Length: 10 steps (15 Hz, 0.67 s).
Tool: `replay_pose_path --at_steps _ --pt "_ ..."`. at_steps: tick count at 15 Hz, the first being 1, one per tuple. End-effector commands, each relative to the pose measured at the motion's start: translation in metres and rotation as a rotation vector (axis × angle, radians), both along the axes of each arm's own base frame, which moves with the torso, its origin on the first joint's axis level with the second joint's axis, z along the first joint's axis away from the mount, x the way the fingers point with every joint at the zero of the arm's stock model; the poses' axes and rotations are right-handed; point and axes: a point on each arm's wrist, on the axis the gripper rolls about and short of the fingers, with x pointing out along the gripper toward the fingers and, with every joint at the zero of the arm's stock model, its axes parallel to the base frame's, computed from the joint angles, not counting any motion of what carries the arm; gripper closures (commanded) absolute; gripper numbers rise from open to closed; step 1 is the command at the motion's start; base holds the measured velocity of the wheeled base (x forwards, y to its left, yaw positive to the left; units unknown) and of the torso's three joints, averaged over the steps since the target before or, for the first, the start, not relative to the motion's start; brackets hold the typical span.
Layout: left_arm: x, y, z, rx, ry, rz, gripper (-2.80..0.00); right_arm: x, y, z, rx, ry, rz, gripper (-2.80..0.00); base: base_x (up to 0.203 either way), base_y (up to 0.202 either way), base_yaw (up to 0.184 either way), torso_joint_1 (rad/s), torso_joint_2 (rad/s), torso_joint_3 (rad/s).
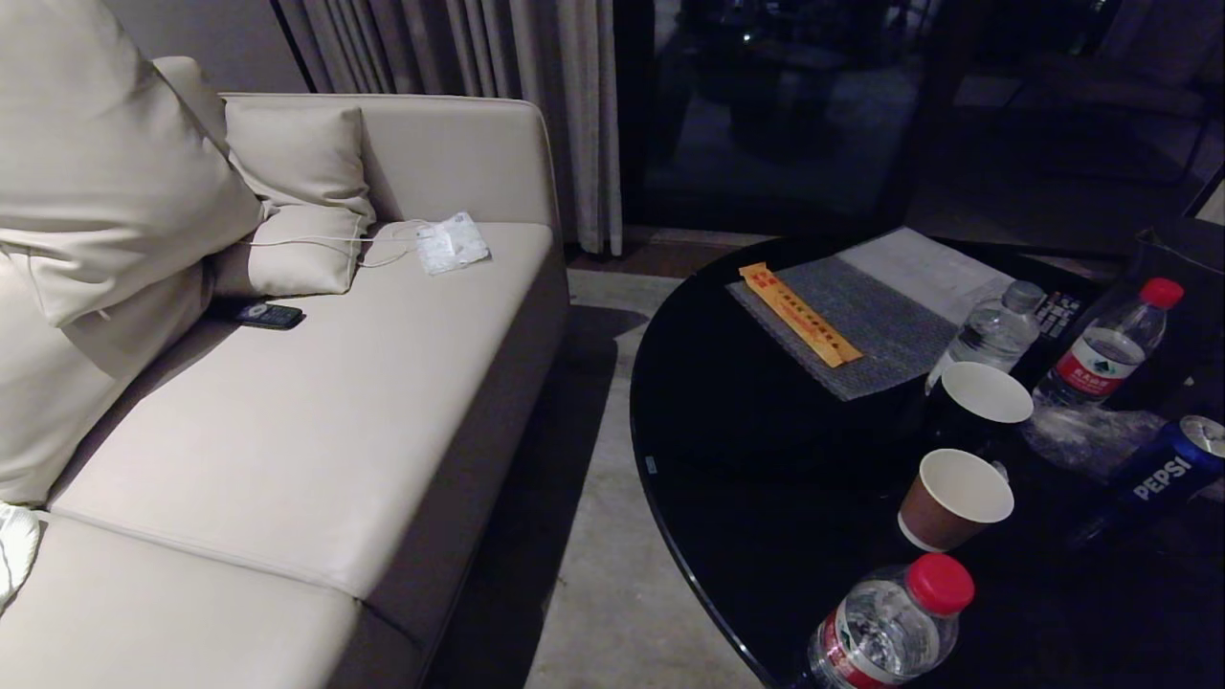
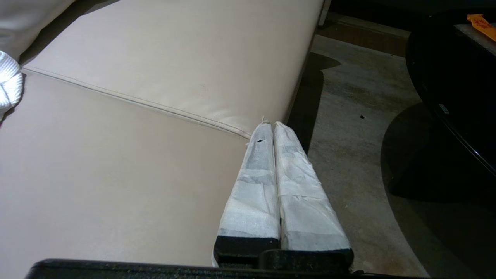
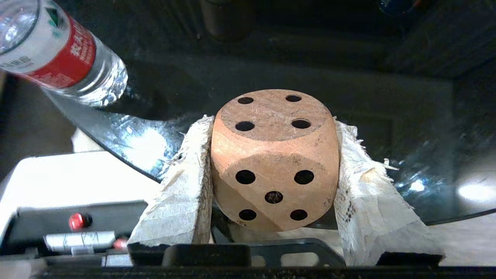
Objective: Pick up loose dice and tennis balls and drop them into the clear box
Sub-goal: Put the toys in the box
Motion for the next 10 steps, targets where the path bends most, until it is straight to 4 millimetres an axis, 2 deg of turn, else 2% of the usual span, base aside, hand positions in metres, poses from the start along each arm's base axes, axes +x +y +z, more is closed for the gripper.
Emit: replay_pose_path --at_steps 1,3,7,10 --pt "0.000 0.000 0.000 -0.001 0.003 0.001 0.00 -0.007 0.000 -0.013 0.014 -0.087 -0.015 0.00 0.000 0.000 0.000 0.000 0.00 0.000" --pt "0.000 0.000 0.000 -0.001 0.003 0.001 0.00 -0.007 0.000 -0.013 0.018 -0.147 -0.007 0.00 0.000 0.000 0.000 0.000 0.00 0.000" --pt "0.000 0.000 0.000 -0.001 0.003 0.001 0.00 -0.020 -0.001 -0.017 0.018 -0.318 0.016 0.00 0.000 0.000 0.000 0.000 0.00 0.000" --pt "0.000 0.000 0.000 0.000 0.003 0.001 0.00 -0.020 -0.001 -0.017 0.024 -0.315 0.017 0.00 0.000 0.000 0.000 0.000 0.00 0.000"
